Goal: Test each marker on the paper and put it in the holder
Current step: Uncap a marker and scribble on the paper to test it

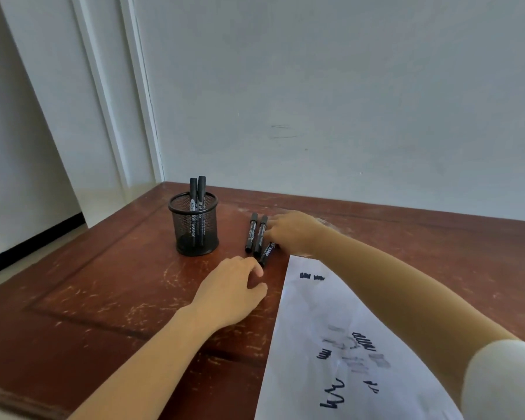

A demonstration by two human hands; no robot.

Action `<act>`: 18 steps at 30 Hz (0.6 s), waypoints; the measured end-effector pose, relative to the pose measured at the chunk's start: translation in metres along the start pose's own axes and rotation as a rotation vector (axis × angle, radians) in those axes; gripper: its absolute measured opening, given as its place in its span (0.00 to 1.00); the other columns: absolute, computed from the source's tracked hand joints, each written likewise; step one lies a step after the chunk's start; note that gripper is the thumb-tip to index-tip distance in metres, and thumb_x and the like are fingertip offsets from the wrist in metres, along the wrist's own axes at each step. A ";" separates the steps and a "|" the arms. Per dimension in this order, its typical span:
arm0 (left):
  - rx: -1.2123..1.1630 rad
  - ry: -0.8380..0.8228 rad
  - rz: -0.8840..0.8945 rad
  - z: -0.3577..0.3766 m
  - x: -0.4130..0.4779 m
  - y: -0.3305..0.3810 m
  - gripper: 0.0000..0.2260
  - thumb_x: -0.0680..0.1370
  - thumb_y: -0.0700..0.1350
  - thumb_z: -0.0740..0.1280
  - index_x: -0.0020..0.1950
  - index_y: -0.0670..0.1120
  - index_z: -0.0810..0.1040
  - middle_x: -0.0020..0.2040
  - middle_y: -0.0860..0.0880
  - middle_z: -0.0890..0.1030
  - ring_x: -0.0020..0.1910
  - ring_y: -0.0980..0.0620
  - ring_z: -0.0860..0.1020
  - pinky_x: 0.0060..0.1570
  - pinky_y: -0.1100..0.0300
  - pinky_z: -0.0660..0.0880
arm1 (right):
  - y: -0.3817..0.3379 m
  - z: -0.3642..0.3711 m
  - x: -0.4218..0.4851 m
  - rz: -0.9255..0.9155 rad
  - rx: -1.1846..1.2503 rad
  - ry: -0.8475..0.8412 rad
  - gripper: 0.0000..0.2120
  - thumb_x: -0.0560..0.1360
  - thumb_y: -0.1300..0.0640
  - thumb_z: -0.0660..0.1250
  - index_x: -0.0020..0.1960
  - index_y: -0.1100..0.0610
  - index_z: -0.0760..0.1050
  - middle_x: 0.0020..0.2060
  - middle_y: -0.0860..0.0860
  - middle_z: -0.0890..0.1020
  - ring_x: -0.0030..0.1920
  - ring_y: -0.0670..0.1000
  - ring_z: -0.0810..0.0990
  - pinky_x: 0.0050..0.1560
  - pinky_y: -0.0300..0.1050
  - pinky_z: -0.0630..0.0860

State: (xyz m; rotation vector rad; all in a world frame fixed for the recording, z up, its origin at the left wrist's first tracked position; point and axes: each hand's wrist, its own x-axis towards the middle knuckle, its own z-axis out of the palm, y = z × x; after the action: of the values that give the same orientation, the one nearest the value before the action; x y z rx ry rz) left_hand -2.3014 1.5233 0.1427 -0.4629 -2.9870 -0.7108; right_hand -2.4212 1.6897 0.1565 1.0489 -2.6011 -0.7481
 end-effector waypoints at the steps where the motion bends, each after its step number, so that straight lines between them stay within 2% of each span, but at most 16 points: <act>1: -0.004 -0.001 -0.006 0.000 0.000 0.002 0.12 0.76 0.53 0.63 0.58 0.54 0.74 0.59 0.53 0.76 0.59 0.54 0.72 0.57 0.59 0.72 | 0.002 0.002 0.000 -0.040 -0.021 0.012 0.13 0.76 0.64 0.62 0.59 0.57 0.77 0.56 0.54 0.80 0.57 0.56 0.78 0.52 0.50 0.76; 3: -0.028 0.004 -0.025 -0.001 -0.003 0.006 0.12 0.77 0.53 0.63 0.59 0.53 0.74 0.60 0.52 0.76 0.59 0.54 0.73 0.57 0.58 0.72 | 0.006 0.002 -0.008 -0.034 0.018 0.036 0.15 0.76 0.62 0.61 0.62 0.57 0.75 0.58 0.54 0.80 0.59 0.57 0.77 0.56 0.51 0.76; 5: -0.047 0.014 -0.024 -0.001 -0.007 0.012 0.13 0.77 0.53 0.63 0.60 0.53 0.74 0.61 0.52 0.76 0.59 0.53 0.73 0.57 0.58 0.72 | 0.010 -0.004 -0.029 0.103 0.208 0.127 0.14 0.76 0.59 0.62 0.61 0.57 0.75 0.56 0.54 0.80 0.57 0.57 0.78 0.50 0.47 0.75; 8: -0.059 -0.040 0.053 0.003 -0.015 0.027 0.18 0.76 0.57 0.62 0.63 0.52 0.72 0.63 0.52 0.74 0.61 0.54 0.72 0.57 0.58 0.71 | 0.011 -0.016 -0.073 0.477 0.666 0.312 0.04 0.73 0.56 0.68 0.46 0.53 0.74 0.40 0.53 0.81 0.43 0.57 0.80 0.37 0.46 0.71; 10: -0.022 -0.127 0.121 0.009 -0.019 0.041 0.26 0.75 0.62 0.62 0.69 0.51 0.68 0.68 0.52 0.70 0.66 0.53 0.68 0.61 0.57 0.68 | 0.005 -0.020 -0.102 0.710 1.015 0.407 0.06 0.69 0.59 0.69 0.38 0.55 0.72 0.32 0.52 0.79 0.33 0.54 0.77 0.33 0.46 0.70; 11: 0.006 -0.171 0.150 0.012 -0.021 0.049 0.30 0.74 0.64 0.61 0.72 0.50 0.65 0.71 0.52 0.67 0.69 0.52 0.65 0.64 0.55 0.66 | 0.000 -0.022 -0.115 0.771 1.167 0.437 0.06 0.69 0.60 0.69 0.36 0.56 0.72 0.29 0.53 0.77 0.30 0.53 0.74 0.32 0.44 0.69; 13: 0.051 -0.210 0.188 0.019 -0.022 0.064 0.35 0.73 0.66 0.61 0.73 0.47 0.61 0.73 0.50 0.65 0.71 0.50 0.62 0.65 0.54 0.65 | -0.009 -0.027 -0.140 0.830 1.420 0.486 0.04 0.69 0.64 0.66 0.37 0.62 0.72 0.28 0.57 0.75 0.30 0.53 0.72 0.32 0.46 0.69; 15: 0.055 -0.182 0.200 0.025 -0.021 0.074 0.32 0.74 0.64 0.61 0.71 0.44 0.63 0.70 0.46 0.68 0.68 0.48 0.66 0.61 0.54 0.68 | -0.018 -0.030 -0.161 0.870 1.645 0.499 0.04 0.71 0.67 0.64 0.38 0.62 0.72 0.28 0.58 0.76 0.29 0.55 0.73 0.31 0.46 0.71; 18: 0.021 -0.081 0.217 0.031 -0.020 0.083 0.26 0.77 0.58 0.62 0.68 0.43 0.66 0.65 0.45 0.72 0.64 0.47 0.69 0.57 0.52 0.72 | -0.029 -0.029 -0.181 0.870 1.881 0.372 0.06 0.73 0.68 0.62 0.38 0.61 0.72 0.28 0.57 0.77 0.28 0.55 0.74 0.30 0.45 0.72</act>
State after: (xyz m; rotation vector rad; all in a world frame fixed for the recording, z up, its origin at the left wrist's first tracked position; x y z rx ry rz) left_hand -2.2573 1.6022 0.1487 -0.8173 -2.9501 -0.6551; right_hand -2.2634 1.7880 0.1599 -0.0307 -2.3414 2.0668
